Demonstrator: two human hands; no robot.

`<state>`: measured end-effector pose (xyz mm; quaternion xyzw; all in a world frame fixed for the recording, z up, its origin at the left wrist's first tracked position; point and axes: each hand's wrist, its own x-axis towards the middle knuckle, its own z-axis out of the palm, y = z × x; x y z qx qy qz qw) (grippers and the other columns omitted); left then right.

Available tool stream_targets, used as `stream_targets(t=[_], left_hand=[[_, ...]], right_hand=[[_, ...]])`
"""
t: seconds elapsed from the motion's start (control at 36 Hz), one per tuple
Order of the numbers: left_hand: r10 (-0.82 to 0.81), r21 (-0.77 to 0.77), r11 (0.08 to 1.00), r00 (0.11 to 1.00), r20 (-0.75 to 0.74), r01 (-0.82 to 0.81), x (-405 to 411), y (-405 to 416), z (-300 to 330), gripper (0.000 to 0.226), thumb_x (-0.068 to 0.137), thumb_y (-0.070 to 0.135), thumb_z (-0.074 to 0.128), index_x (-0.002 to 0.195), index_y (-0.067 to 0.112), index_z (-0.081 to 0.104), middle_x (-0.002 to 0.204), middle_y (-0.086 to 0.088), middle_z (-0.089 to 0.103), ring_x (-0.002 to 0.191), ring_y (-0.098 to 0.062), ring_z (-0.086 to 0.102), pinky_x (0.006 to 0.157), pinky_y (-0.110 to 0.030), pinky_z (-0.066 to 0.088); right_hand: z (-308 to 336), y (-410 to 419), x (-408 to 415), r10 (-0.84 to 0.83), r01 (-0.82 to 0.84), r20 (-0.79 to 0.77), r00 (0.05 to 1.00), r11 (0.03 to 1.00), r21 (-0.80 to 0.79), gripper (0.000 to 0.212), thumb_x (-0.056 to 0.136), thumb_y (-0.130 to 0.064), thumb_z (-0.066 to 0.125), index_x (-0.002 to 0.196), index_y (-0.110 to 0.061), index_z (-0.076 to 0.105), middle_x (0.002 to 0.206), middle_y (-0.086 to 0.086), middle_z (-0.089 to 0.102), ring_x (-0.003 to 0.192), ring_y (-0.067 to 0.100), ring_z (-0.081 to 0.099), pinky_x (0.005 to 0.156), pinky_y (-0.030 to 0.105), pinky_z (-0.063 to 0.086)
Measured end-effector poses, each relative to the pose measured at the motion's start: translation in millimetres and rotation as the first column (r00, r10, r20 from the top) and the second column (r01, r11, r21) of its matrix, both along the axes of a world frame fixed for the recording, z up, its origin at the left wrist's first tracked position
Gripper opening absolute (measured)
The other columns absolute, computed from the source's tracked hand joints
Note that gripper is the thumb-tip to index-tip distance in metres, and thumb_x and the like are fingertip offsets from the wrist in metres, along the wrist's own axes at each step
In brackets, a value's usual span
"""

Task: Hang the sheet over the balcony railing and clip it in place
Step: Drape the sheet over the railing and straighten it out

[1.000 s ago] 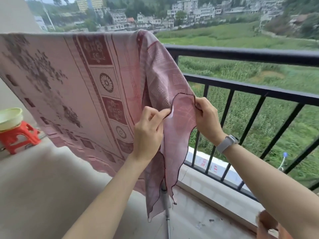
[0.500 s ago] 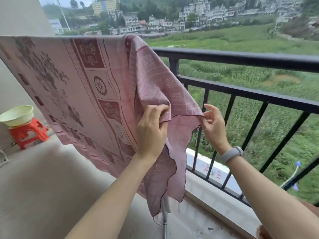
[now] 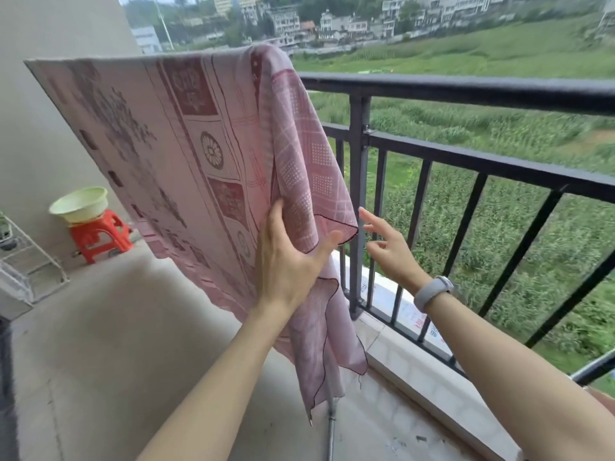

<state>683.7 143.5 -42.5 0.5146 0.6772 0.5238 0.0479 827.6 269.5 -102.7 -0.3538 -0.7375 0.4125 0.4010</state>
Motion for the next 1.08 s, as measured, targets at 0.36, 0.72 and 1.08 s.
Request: stream_targets(t=[0.36, 0.72, 1.08], left_hand=[[0.285, 0.134, 0.951, 0.958, -0.038, -0.277, -23.3, 43.0, 30.9, 0.019, 0.085, 0.018, 0.062, 0.096, 0.004, 0.061, 0.095, -0.014, 0.068, 0.087, -0.03, 0.061, 0.066, -0.019, 0.032], [0.168, 0.146, 0.978, 0.977, -0.132, -0.148, -37.6, 28.6, 26.6, 0.023, 0.089, 0.02, 0.057, 0.106, 0.004, 0.055, 0.102, -0.011, 0.064, 0.094, -0.025, 0.058, 0.078, -0.021, 0.039], [0.051, 0.232, 0.973, 0.967, -0.249, 0.008, 6.8, 58.6, 49.2, 0.032, 0.088, 0.027, 0.057, 0.11, 0.004, 0.053, 0.101, -0.007, 0.065, 0.089, -0.021, 0.059, 0.075, -0.027, 0.044]], right_hand=[[18.0, -12.9, -33.7, 0.038, -0.053, -0.202, 0.979, 0.996, -0.069, 0.031, 0.078, 0.007, 0.043, 0.09, -0.012, 0.064, 0.09, 0.001, 0.068, 0.09, 0.015, 0.064, 0.08, 0.027, 0.049], [-36.0, 29.3, -56.5, -0.068, 0.068, 0.011, 0.998, 0.997, -0.022, 0.028, 0.097, -0.016, 0.041, 0.07, -0.006, 0.041, 0.06, -0.002, 0.041, 0.054, 0.009, 0.035, 0.053, 0.023, 0.029], [-88.6, 39.4, -0.9, -0.256, 0.228, 0.248, 0.934, 0.964, 0.138, 0.018, 0.091, -0.008, 0.043, 0.074, -0.013, 0.039, 0.06, 0.014, 0.05, 0.051, 0.025, 0.04, 0.05, 0.039, 0.032]])
